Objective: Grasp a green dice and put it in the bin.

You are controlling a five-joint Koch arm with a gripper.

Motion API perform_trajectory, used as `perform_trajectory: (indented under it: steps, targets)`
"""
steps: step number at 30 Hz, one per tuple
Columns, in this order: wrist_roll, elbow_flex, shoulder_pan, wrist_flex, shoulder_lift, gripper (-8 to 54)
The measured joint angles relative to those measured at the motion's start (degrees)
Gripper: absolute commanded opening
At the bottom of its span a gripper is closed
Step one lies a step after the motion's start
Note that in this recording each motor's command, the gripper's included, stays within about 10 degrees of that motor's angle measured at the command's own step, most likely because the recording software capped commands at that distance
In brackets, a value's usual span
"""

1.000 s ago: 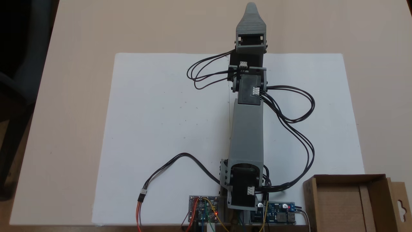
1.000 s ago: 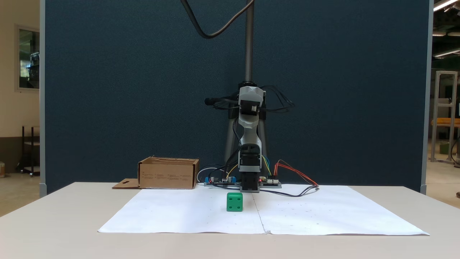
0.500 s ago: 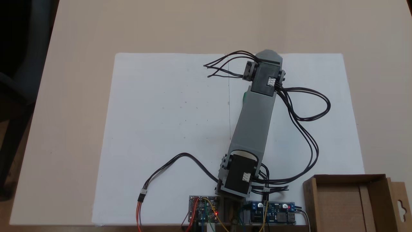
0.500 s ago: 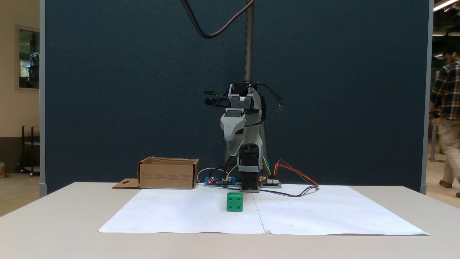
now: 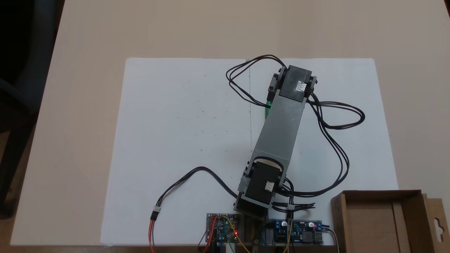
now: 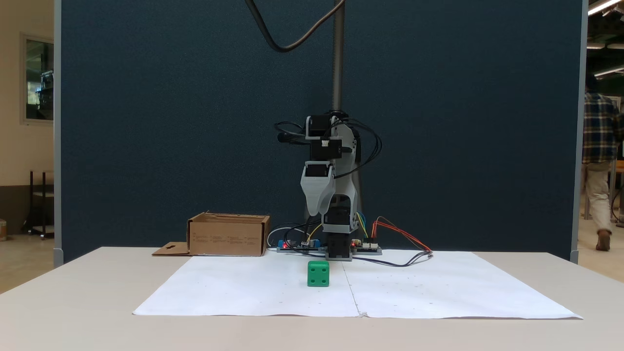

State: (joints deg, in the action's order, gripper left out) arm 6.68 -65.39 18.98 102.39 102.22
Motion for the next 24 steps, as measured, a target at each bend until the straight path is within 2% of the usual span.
perform_trajectory:
  steps: [14, 24]
  targets:
    - [8.6, 0.0, 0.7, -7.2, -2.6, 44.9]
    - [9.5, 0.4, 0.5, -8.3, -4.6, 44.8]
